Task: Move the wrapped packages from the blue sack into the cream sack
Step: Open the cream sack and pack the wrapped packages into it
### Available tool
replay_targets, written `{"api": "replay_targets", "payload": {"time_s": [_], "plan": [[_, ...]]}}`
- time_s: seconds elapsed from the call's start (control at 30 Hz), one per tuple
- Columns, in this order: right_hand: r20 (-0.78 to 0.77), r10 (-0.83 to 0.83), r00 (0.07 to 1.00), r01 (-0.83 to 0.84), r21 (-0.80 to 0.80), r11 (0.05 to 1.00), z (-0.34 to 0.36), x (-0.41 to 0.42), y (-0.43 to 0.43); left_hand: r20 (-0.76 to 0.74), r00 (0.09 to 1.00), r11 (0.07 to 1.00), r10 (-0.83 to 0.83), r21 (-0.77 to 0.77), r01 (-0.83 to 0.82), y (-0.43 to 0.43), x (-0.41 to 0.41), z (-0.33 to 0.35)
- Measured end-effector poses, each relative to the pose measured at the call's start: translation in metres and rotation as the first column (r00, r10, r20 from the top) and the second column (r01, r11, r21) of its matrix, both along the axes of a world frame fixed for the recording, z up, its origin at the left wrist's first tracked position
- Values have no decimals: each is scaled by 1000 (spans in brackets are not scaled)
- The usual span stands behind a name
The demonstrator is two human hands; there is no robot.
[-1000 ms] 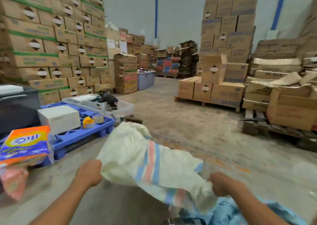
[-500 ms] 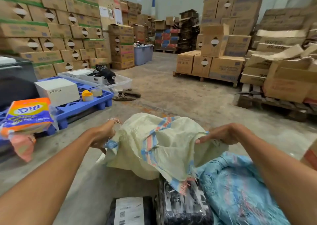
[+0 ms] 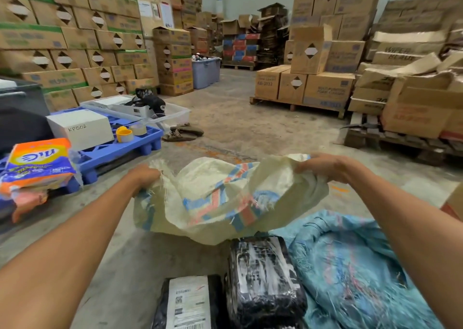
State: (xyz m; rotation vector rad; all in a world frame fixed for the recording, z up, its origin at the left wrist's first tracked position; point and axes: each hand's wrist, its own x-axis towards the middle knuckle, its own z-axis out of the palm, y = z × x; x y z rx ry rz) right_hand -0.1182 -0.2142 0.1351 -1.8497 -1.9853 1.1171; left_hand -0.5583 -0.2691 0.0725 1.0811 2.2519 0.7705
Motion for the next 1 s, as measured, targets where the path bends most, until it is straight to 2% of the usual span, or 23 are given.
{"api": "replay_targets", "payload": {"time_s": [0.07,0.13,0.23,0.3,0.37,0.43,0.47,0.57,0.67,0.73,0.8,0.87,0.93,0.97,1.0], "plan": [[-81,-19,997,15,-46,999,2,6,-3,132,982,990,138,8,-140,4,-12,-7],[-183,-46,982,25,-114,993,2,12,-6,152,955,965,255,14,-260,17,-35,-17],[-187,-114,976,98,-91,991,-4,20,0,220,941,961,255,51,-272,42,-55,-30],[-225,-144,964,125,-98,987,-5,17,3,296,928,966,225,54,-251,33,-30,-15],[-324,-173,930,131,-148,980,-2,11,3,190,967,979,169,79,-186,30,-12,-6],[-411,-226,883,171,-167,971,2,8,3,-57,994,985,96,146,-87,29,-2,2],[-407,-250,879,208,-145,967,3,7,3,-159,985,984,71,171,-43,21,6,7],[-227,-320,920,334,25,942,-1,15,5,-253,966,971,60,240,2,8,2,4],[-86,-312,946,322,147,935,-13,22,12,-259,960,982,103,181,-57,-3,-6,-1],[-39,-325,945,327,163,931,-16,20,13,-136,958,958,253,171,-229,-7,-13,3],[5,-328,945,323,147,935,-16,19,9,93,931,923,354,126,-363,-16,-24,2],[35,-329,944,325,99,941,-14,23,6,356,860,914,366,38,-405,-27,-37,-4],[36,-368,929,365,67,929,-15,35,8,549,767,930,332,-51,-365,-38,-42,-4],[63,-357,932,355,47,934,-17,43,12,663,667,918,339,-76,-390,-43,-40,-2],[-9,-374,927,374,4,927,-15,46,11,793,494,881,356,-108,-462,-44,-41,-2]]}}
